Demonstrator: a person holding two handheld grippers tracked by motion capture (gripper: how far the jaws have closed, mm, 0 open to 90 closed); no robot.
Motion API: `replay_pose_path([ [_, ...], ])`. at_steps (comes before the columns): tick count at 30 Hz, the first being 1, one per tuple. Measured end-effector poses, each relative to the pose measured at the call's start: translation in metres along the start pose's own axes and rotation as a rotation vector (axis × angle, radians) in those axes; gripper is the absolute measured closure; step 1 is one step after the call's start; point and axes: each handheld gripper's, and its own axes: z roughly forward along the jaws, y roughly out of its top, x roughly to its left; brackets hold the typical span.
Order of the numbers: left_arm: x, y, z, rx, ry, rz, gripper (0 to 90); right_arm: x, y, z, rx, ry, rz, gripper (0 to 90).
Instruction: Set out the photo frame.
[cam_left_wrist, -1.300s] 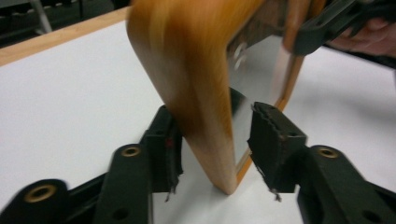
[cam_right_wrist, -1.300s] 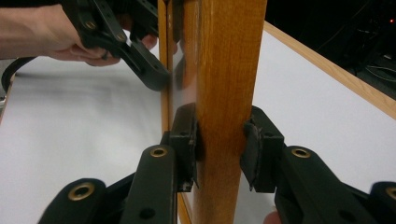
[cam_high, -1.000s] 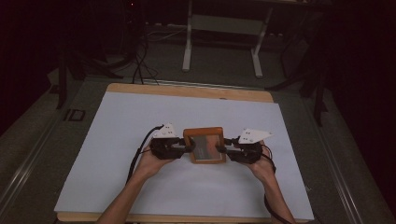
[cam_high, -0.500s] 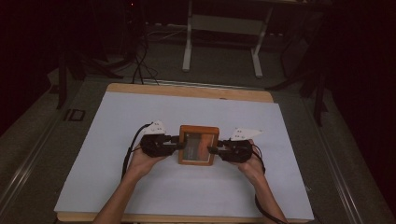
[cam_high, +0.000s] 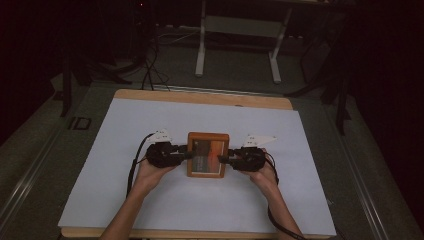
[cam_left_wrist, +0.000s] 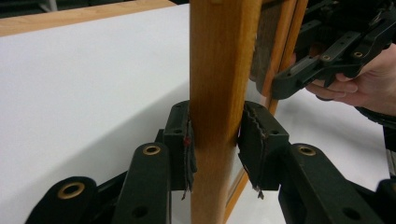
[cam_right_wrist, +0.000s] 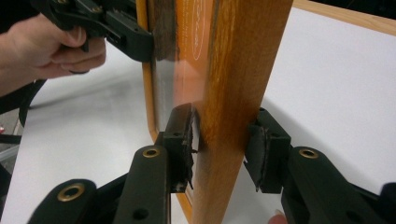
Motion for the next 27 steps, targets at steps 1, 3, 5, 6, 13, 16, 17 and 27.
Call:
replay_pose_path([
  [1,0.0,0.0,0.001,0.0,0.003,0.002,65.7,0.0,-0.001,-0.001,-0.001,0.0,0.002,64.0],
  [3,0.0,0.0,0.004,-0.006,0.0,-0.005,65.5,-0.001,-0.001,-0.002,-0.001,-0.004,0.009,64.0],
  [5,0.0,0.0,0.006,-0.009,0.0,-0.005,65.5,-0.002,-0.002,-0.005,-0.001,-0.007,0.01,64.2],
  [6,0.0,0.001,0.007,-0.006,0.003,-0.004,65.4,-0.003,-0.002,-0.005,-0.003,-0.008,0.017,64.2],
  [13,0.004,0.001,0.011,-0.002,0.019,-0.042,65.5,-0.008,-0.002,-0.003,-0.005,-0.025,0.04,63.5],
  [16,0.006,0.001,0.012,-0.001,0.018,-0.056,65.7,-0.01,-0.002,-0.003,-0.006,-0.028,0.053,63.5],
  [17,0.007,0.001,0.012,-0.001,0.017,-0.059,65.7,-0.011,-0.003,-0.002,-0.007,-0.027,0.065,63.4],
  [27,0.005,0.002,0.014,0.007,0.035,-0.054,65.3,-0.013,-0.004,-0.003,-0.003,-0.04,0.083,64.0],
])
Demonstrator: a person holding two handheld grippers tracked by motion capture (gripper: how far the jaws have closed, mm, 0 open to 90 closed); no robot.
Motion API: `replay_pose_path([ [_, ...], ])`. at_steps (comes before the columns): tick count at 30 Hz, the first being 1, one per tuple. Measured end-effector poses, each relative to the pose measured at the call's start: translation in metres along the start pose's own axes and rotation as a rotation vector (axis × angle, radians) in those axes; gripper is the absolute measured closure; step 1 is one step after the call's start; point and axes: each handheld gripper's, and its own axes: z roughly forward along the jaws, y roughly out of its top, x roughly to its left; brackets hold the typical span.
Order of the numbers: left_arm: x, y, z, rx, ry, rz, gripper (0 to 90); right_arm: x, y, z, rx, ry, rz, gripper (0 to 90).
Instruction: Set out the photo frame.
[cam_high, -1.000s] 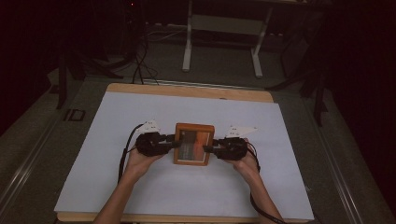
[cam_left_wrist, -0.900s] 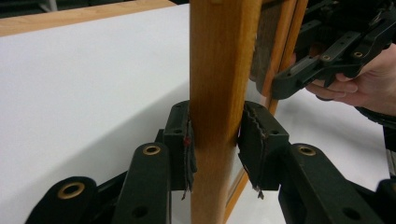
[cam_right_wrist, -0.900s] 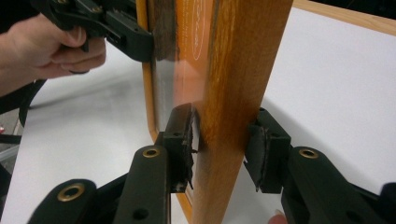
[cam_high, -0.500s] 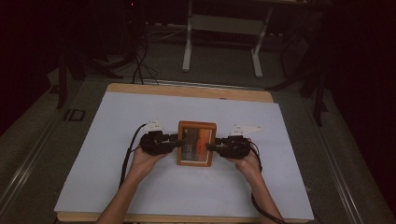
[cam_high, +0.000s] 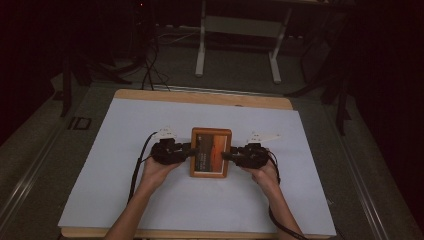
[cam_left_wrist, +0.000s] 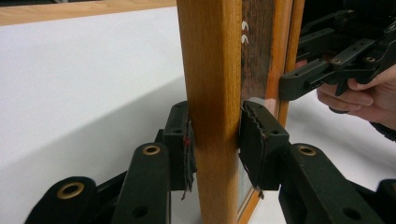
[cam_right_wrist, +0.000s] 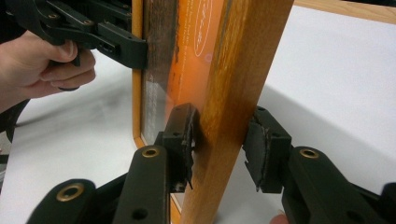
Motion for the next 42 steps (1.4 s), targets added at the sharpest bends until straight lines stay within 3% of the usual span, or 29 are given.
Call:
replay_pose_path([
  [10,-0.001,-0.001,0.0,0.023,0.015,0.013,63.6,0.002,-0.001,-0.001,0.009,0.003,-0.013,64.3],
  [13,-0.001,-0.003,0.001,0.028,0.004,0.008,59.9,0.003,0.0,-0.001,0.013,-0.01,-0.024,61.5],
  [16,-0.003,-0.005,0.0,0.023,-0.008,0.017,57.2,0.003,-0.001,0.001,0.01,-0.031,-0.021,53.0],
  [30,-0.006,-0.005,-0.013,0.001,0.006,0.025,52.9,0.006,0.003,-0.009,-0.002,-0.033,-0.035,48.2],
  [37,-0.011,-0.005,-0.029,-0.005,0.076,0.031,51.6,0.007,0.003,-0.016,-0.006,-0.042,-0.034,47.5],
  [39,-0.013,-0.008,-0.039,-0.002,0.125,0.044,51.2,0.007,0.001,-0.02,0.004,-0.05,-0.034,47.4],
  [42,-0.012,-0.013,-0.05,-0.018,0.154,0.036,50.8,0.008,-0.001,-0.026,0.006,-0.061,-0.031,47.1],
])
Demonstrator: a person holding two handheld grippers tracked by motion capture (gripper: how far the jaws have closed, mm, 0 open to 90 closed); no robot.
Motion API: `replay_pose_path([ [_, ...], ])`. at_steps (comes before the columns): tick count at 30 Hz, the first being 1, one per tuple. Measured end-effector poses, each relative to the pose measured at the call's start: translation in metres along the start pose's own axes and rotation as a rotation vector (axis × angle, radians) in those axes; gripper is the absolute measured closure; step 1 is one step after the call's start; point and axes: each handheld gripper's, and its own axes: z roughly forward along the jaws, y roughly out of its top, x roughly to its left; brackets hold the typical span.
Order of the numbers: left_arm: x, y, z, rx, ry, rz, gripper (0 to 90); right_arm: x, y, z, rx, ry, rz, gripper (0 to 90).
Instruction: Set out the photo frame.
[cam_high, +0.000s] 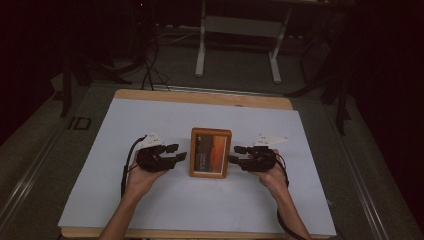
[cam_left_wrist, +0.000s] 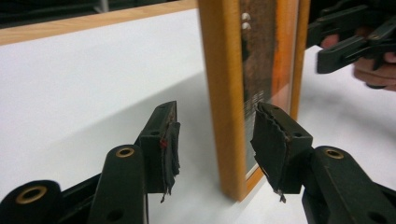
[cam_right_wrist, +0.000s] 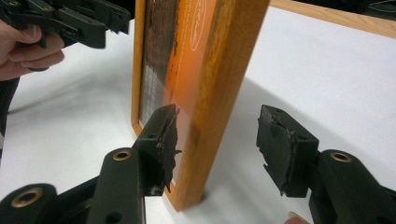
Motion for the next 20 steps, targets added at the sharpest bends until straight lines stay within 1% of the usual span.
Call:
replay_pose_path([
  [2,0.002,-0.002,-0.006,0.001,0.022,-0.003,50.4,0.0,-0.001,-0.005,0.001,-0.01,0.004,46.9],
  [3,0.003,-0.003,-0.009,0.002,0.033,-0.006,49.9,-0.001,-0.003,-0.011,-0.001,-0.019,0.012,46.5],
  [5,0.005,-0.005,-0.013,-0.002,0.048,-0.012,49.6,-0.001,-0.004,-0.014,0.002,-0.025,0.016,46.4],
  [7,0.006,-0.008,-0.018,-0.001,0.065,-0.015,49.4,-0.002,-0.008,-0.019,0.008,-0.045,0.021,46.3],
  [10,0.009,-0.014,-0.022,0.001,0.085,-0.033,49.0,-0.006,-0.013,-0.025,0.023,-0.064,0.033,45.8],
  [12,0.011,-0.017,-0.025,-0.001,0.094,-0.049,48.9,-0.008,-0.018,-0.029,0.026,-0.073,0.054,45.6],
  [13,0.011,-0.017,-0.025,-0.001,0.094,-0.049,48.9,-0.008,-0.018,-0.029,0.026,-0.073,0.054,45.6],
  [14,0.012,-0.019,-0.029,-0.01,0.103,-0.059,48.9,-0.009,-0.02,-0.031,0.026,-0.077,0.06,45.6],
  [15,0.012,-0.02,-0.03,-0.01,0.107,-0.058,48.8,-0.012,-0.026,-0.034,0.037,-0.096,0.079,45.4],
  [16,0.012,-0.021,-0.032,-0.006,0.113,-0.056,48.8,-0.013,-0.028,-0.034,0.04,-0.104,0.086,45.5],
  [17,0.011,-0.023,-0.032,-0.005,0.12,-0.055,48.7,-0.014,-0.029,-0.035,0.043,-0.114,0.091,45.4],
  [19,0.011,-0.026,-0.032,0.011,0.132,-0.053,48.6,-0.016,-0.031,-0.036,0.05,-0.129,0.1,45.2],
  [20,0.011,-0.027,-0.032,0.021,0.144,-0.048,48.3,-0.017,-0.032,-0.036,0.057,-0.14,0.1,44.6],
])
